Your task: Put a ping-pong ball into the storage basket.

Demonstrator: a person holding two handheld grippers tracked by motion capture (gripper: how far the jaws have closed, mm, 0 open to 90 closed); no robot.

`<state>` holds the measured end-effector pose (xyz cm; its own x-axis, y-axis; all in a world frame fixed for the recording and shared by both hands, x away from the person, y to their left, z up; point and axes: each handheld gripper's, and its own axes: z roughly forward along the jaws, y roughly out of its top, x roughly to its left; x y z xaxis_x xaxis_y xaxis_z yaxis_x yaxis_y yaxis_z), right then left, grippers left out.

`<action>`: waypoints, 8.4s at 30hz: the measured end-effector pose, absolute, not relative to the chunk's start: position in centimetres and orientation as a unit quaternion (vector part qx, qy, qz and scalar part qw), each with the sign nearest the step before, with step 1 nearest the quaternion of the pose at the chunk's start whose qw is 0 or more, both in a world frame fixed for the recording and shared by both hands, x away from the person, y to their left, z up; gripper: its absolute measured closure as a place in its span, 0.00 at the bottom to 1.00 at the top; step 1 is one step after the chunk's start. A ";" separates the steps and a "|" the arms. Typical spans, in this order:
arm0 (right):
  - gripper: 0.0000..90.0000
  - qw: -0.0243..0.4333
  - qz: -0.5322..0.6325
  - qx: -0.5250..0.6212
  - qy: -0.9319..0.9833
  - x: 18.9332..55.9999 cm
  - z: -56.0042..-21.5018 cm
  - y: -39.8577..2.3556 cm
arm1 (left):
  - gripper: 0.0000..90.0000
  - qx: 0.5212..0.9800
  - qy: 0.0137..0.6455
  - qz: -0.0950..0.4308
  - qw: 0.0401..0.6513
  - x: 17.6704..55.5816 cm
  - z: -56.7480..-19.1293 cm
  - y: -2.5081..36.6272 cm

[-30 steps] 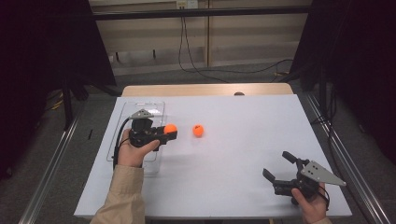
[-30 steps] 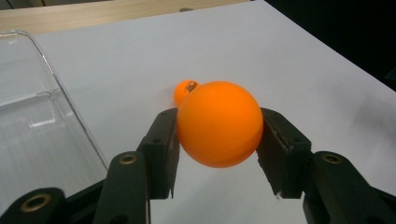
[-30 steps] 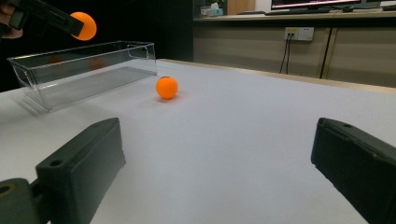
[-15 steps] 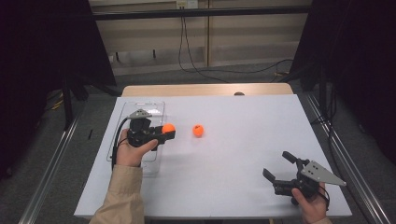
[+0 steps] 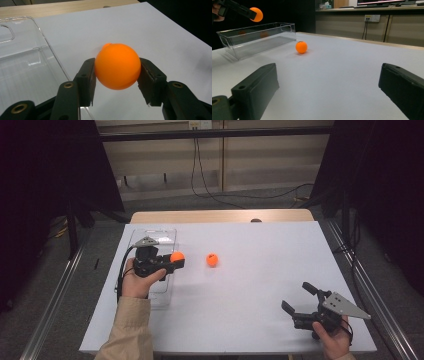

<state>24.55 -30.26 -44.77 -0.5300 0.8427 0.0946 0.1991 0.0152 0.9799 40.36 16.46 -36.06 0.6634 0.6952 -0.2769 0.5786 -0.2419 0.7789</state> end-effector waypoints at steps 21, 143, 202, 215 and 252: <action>0.02 0.278 0.578 0.397 0.656 24.6 -44.8 -30.2 | 0.57 0.777 0.419 0.071 0.465 40.5 -36.0 17.8; 0.02 0.276 0.579 0.395 0.658 24.6 -44.8 -30.1 | 0.57 0.758 0.485 0.126 0.417 41.5 -38.0 21.6; 0.02 0.275 0.580 0.395 0.657 24.6 -44.8 -30.2 | 0.56 0.755 0.505 0.155 0.388 41.9 -38.9 22.4; 0.02 0.275 0.580 0.395 0.657 24.6 -44.8 -30.2 | 0.47 0.749 0.510 0.166 0.390 41.7 -38.7 22.3; 0.02 0.275 0.580 0.394 0.658 24.6 -44.8 -30.1 | 0.21 0.757 0.476 0.148 0.422 41.0 -37.0 19.6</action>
